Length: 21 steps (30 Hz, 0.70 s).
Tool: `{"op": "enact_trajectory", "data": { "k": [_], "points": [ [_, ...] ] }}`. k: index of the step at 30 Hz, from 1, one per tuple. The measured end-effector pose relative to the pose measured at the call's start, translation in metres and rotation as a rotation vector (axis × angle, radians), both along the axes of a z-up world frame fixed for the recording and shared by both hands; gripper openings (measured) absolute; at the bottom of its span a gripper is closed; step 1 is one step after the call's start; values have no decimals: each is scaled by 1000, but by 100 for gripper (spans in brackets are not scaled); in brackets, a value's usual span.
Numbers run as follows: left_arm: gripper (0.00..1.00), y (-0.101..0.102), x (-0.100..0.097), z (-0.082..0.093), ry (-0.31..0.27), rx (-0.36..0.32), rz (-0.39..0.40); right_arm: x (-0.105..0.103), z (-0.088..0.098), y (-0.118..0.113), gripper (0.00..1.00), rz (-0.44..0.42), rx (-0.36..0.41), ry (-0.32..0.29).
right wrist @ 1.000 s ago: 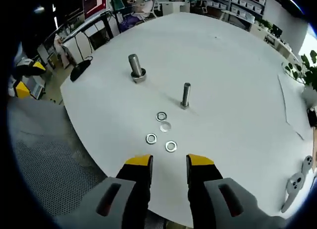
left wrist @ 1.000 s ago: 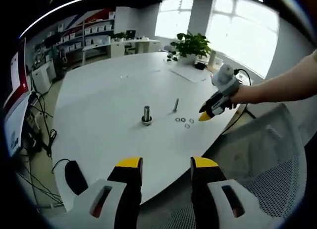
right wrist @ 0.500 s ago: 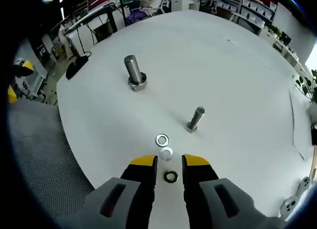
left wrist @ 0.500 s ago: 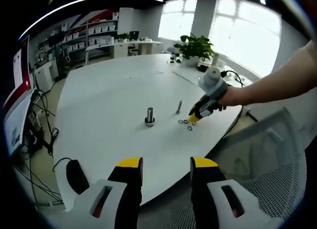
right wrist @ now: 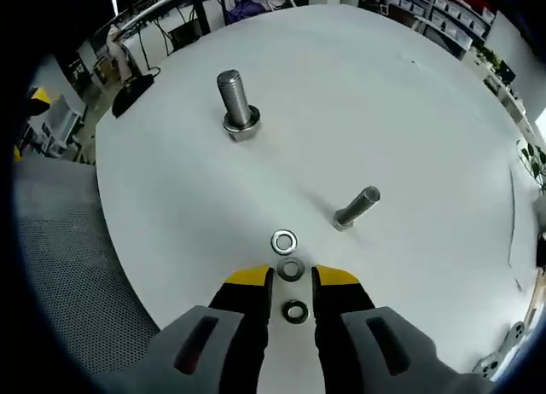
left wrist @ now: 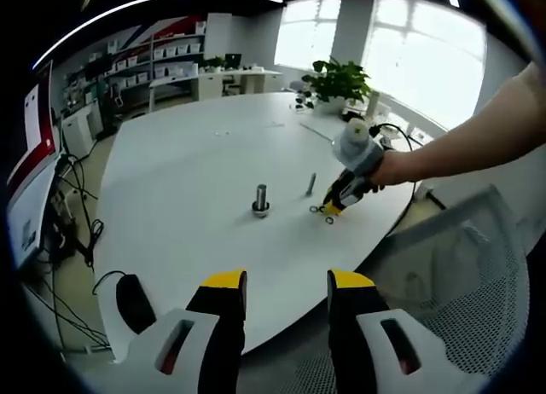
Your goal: Place the washer onto the threaded stud by aligning its center hole with the stud, sliding it down to the base, and recovering from edge contact or off-axis alignment until the washer reaches the visible bottom stop.
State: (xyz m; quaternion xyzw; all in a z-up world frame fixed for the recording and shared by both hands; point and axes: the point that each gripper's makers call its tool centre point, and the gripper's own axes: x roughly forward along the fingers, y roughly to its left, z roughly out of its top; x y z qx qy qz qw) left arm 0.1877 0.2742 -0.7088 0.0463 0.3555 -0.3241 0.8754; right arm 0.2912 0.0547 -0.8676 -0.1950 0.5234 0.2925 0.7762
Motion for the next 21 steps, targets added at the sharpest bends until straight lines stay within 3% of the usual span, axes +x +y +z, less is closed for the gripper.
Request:
{"op": "enact_trajectory", "data": {
  "k": [7,16,21],
  "points": [
    [36,0,0,0,1,0,2,-1,-2,6,15,134,-73,24],
    [36,0,0,0,3,1,-1,0,-1,6,15,119,-119,129],
    [36,0,0,0,4,2,-3,-3,0,7,14,137,-145,127]
  ]
}}
